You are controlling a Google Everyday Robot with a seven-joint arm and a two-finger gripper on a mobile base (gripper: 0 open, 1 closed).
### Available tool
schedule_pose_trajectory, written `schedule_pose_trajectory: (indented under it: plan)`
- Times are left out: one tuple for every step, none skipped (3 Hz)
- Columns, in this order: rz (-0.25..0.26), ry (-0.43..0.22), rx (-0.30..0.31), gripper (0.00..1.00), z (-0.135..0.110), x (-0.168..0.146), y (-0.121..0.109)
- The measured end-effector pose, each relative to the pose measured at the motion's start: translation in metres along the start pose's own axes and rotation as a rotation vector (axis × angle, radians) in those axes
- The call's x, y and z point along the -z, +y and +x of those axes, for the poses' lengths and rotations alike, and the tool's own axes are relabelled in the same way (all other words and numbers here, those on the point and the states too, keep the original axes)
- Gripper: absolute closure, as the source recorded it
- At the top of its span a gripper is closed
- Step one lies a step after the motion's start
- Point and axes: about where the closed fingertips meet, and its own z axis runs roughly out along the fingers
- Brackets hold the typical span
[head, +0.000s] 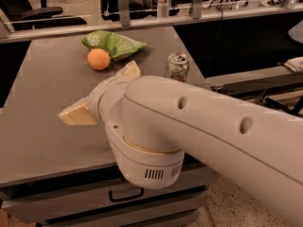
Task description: Move orange near green rice chip bag
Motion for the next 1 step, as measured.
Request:
schedule_pose_trajectory:
  plan:
    - [0.000,0.000,0.000,0.00,0.0000,0.0000,0.0000]
